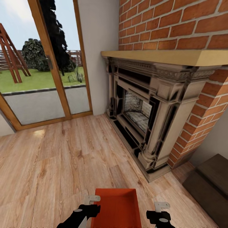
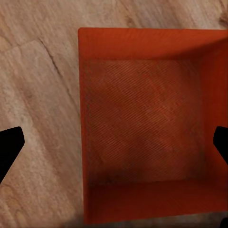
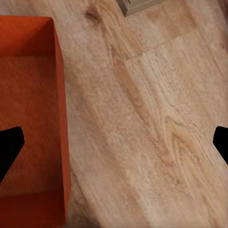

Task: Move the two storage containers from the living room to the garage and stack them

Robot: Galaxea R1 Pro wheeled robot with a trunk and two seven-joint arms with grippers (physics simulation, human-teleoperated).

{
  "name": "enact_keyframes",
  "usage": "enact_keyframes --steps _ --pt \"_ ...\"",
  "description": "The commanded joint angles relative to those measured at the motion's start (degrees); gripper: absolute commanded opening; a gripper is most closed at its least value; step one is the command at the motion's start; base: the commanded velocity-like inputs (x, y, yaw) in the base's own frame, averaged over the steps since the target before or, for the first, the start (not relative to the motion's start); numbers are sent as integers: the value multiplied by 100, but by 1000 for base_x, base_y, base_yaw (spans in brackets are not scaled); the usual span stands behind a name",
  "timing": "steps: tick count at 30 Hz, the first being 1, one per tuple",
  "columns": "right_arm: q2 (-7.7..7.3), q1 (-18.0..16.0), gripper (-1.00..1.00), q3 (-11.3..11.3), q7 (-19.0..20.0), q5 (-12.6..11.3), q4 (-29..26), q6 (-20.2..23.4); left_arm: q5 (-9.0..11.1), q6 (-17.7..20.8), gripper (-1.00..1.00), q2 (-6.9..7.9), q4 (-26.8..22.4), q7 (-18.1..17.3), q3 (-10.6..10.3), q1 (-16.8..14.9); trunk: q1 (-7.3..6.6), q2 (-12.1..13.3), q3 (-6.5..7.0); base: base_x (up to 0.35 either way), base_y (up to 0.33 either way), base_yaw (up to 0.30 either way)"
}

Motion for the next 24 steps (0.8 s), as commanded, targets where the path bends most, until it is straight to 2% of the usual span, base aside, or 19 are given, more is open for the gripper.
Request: enact_keyframes --steps 1,9,13,24 --pt "-7 -4 100 49 -29 -59 -8 -7 -3 34 100 0 -12 19 -8 0 0 -3 -15 0 0 0" --pt "-17 -2 100 44 -14 -61 -149 -7 -2 42 100 3 -120 33 -11 0 22 -43 -99 0 0 0" --pt "-19 -2 100 41 -10 -64 -227 -7 -1 43 100 5 -165 33 -9 0 109 -203 -179 0 0 0" --pt "-20 -1 100 40 -17 -59 -248 -1 2 43 100 11 -177 26 -4 0 109 -203 -181 0 0 0"
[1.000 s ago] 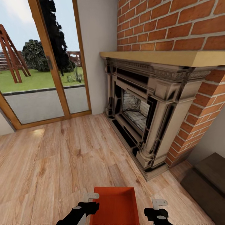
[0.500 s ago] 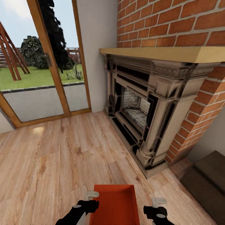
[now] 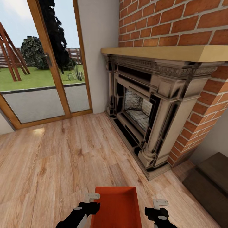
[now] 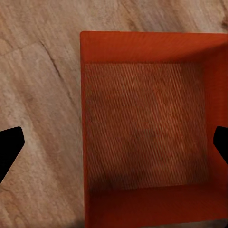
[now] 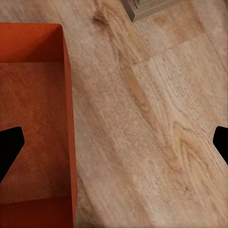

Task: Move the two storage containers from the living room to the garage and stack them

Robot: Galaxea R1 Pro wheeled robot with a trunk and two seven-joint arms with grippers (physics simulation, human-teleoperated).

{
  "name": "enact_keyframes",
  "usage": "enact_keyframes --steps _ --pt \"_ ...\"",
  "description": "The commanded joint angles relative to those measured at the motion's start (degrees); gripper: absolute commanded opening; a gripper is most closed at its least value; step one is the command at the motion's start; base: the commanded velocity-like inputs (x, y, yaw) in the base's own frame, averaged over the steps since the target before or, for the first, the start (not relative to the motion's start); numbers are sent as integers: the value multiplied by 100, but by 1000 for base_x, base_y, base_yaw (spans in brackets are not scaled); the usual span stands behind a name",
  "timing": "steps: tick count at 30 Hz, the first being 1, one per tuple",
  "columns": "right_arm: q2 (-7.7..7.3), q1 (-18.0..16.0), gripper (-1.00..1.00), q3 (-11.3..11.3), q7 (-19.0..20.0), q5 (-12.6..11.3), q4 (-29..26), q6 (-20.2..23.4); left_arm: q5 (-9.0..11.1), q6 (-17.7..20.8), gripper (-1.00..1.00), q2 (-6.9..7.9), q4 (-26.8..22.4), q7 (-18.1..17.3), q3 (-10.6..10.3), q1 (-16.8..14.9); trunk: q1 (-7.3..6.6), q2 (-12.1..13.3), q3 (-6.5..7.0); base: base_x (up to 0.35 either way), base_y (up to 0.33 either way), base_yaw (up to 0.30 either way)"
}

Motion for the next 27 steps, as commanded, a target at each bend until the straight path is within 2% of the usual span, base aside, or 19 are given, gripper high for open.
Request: enact_keyframes --steps 1,22,27 --pt "-5 -3 100 49 -33 -58 -9 -7 -3 34 100 -1 -13 18 -8 0 0 -3 -5 0 0 0" --pt "-13 -3 100 49 -25 -61 -9 2 -7 34 100 -1 -21 26 -14 0 0 -3 -5 0 0 0" --pt "-14 -3 100 49 -24 -60 -9 4 -6 36 100 -1 -21 19 -6 0 109 -203 -95 0 0 0"
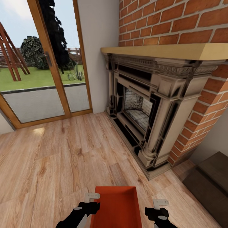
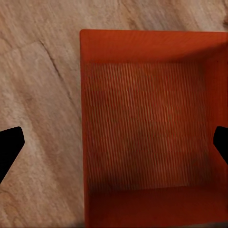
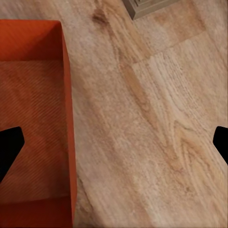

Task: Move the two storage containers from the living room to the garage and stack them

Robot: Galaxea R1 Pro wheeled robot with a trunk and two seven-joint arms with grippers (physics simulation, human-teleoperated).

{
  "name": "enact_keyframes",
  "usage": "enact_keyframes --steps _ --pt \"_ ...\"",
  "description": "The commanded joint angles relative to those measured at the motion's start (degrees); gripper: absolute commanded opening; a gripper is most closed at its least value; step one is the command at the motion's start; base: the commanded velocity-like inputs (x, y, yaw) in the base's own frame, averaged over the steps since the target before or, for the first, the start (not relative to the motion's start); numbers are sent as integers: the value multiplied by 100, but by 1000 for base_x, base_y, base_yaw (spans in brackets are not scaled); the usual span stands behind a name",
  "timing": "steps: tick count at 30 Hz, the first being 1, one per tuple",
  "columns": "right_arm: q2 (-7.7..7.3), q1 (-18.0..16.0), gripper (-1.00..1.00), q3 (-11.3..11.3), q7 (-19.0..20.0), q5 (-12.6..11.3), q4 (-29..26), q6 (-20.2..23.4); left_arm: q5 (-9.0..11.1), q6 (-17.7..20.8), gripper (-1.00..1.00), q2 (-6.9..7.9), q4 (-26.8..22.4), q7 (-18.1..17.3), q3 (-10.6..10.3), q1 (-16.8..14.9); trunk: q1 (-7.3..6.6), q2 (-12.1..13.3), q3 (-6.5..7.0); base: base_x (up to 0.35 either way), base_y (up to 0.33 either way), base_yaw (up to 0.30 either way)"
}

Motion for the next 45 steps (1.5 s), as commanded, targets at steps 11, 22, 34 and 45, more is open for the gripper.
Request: enact_keyframes --steps 11,22,34,45 --pt "-6 -3 100 49 -16 -56 -9 -5 3 33 100 0 -61 2 -8 0 132 -245 -113 0 0 0" --pt "-4 -3 100 49 -15 -55 -9 -5 -4 33 100 -1 -75 8 -10 0 374 -686 -311 0 0 0" --pt "5 -3 100 49 -18 -50 -9 -2 -5 64 100 1 -66 25 -7 0 637 -1167 -526 0 0 0" --pt "67 -3 100 56 -43 -22 -9 -5 -5 58 100 31 -51 26 -12 0 879 -1608 -724 0 0 0"
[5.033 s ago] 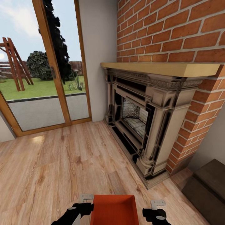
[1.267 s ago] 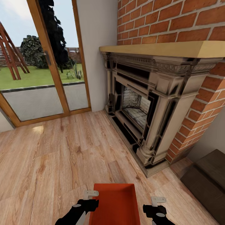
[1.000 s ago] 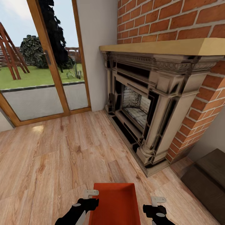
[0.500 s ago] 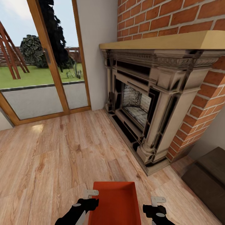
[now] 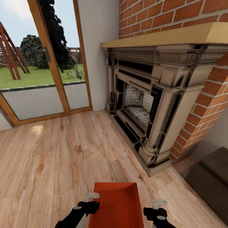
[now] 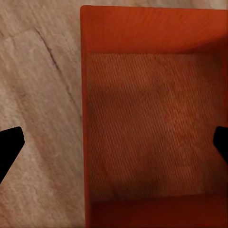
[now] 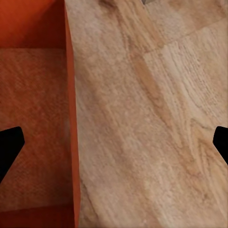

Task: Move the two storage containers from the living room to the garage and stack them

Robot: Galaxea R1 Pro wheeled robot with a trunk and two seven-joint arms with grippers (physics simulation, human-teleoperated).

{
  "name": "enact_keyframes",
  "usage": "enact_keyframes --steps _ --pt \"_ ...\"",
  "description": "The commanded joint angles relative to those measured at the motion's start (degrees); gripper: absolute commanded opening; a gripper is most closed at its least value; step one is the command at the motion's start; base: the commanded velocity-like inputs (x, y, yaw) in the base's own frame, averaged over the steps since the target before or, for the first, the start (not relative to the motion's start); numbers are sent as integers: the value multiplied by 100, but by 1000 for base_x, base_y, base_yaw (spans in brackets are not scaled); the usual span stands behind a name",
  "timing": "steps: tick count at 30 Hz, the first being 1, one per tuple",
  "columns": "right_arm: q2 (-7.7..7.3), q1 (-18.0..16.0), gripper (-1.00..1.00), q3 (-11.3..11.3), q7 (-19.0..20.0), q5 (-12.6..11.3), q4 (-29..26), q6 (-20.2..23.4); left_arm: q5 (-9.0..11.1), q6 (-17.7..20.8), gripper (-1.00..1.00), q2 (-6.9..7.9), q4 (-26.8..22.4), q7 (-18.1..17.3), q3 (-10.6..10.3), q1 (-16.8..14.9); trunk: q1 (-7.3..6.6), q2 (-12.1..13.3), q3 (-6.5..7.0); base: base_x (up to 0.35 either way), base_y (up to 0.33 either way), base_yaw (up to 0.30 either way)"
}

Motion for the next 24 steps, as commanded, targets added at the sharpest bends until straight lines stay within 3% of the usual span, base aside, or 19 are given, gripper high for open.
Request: enact_keyframes --steps 1,24 --pt "-3 -3 100 49 -36 -56 -9 -6 -4 31 100 3 -12 19 -8 0 22 -44 -23 0 0 0" --pt "1 -3 100 51 -23 -46 -9 -14 -4 18 100 64 -9 28 0 0 527 -966 -436 0 0 0"
